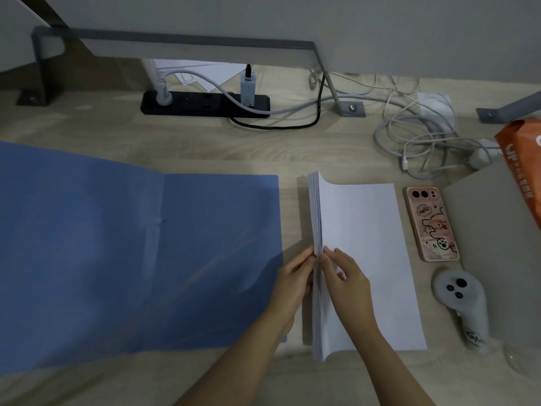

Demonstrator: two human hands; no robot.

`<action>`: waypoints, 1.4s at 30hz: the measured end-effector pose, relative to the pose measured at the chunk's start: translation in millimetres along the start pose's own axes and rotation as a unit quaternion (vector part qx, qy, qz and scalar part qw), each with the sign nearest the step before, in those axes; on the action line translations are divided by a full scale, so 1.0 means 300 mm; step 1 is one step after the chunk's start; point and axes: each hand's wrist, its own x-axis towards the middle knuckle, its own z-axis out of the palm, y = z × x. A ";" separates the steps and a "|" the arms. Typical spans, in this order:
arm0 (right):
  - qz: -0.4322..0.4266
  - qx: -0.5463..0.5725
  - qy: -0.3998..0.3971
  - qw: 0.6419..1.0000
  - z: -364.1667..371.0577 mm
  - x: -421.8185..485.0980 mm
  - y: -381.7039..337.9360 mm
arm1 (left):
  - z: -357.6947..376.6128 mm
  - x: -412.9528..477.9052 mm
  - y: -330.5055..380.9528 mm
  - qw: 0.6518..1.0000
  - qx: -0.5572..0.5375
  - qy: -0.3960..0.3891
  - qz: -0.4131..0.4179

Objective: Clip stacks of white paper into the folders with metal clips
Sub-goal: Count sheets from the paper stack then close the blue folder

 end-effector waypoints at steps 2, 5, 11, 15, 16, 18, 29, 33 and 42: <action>0.001 -0.001 -0.001 1.000 0.001 -0.002 -0.001 | -0.001 0.000 -0.001 1.000 0.001 0.000 -0.002; -0.001 -0.004 -0.001 1.000 0.001 -0.003 -0.005 | -0.003 0.001 -0.005 1.000 0.004 -0.003 -0.004; -0.002 -0.014 -0.004 1.000 0.001 -0.002 -0.004 | -0.005 0.003 -0.002 1.000 0.005 -0.001 -0.001; -0.002 -0.019 0.002 1.000 0.003 -0.001 -0.005 | -0.004 0.004 -0.004 1.000 0.009 -0.003 -0.004; -0.003 -0.021 0.005 1.000 0.006 -0.002 -0.006 | -0.004 0.003 -0.004 1.000 0.010 -0.003 -0.006; -0.005 -0.024 0.010 1.000 0.010 -0.002 -0.008 | -0.005 0.003 -0.005 1.000 0.009 0.000 -0.006; -0.007 -0.041 0.019 0.999 0.011 -0.003 -0.007 | -0.002 -0.002 -0.002 1.000 0.014 0.006 -0.002; -0.008 -0.071 0.034 0.997 0.028 -0.001 -0.001 | -0.005 -0.004 0.013 0.999 0.037 0.003 0.002; -0.052 -0.144 0.043 0.987 0.043 -0.014 -0.006 | 0.057 0.024 -0.006 0.987 0.134 0.060 0.065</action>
